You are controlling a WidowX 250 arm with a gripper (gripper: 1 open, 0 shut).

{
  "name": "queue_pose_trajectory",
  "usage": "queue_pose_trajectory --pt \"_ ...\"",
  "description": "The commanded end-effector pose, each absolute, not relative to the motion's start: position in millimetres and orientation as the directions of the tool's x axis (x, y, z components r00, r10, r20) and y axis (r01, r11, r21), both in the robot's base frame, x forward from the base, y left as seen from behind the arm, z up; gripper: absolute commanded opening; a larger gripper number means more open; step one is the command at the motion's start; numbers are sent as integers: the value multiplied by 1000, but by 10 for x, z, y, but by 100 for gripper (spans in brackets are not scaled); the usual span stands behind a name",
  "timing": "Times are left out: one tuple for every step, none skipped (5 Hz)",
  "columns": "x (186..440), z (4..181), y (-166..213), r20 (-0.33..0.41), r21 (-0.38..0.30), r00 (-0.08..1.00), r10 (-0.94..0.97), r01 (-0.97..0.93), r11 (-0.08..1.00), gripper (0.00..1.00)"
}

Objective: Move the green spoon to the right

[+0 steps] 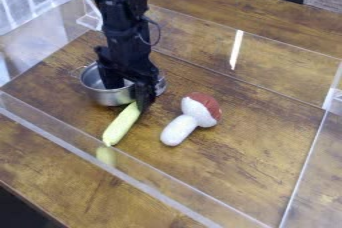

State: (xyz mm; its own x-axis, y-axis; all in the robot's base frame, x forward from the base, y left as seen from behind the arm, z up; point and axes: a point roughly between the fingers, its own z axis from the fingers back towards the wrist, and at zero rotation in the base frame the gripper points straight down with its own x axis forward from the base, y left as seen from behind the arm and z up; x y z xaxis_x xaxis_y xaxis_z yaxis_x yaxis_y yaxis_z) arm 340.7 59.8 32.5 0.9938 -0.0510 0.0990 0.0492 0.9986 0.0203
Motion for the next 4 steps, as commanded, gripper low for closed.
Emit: queue_pose_trajectory --pt "3307 417 685 127 30 992 6 -10 999 100" --pt "3266 381 605 111 25 993 30 -33 999 100" --pt "3234 362 532 90 20 995 51 -53 998 100" --pt "3207 347 464 69 16 995 69 -70 997 100"
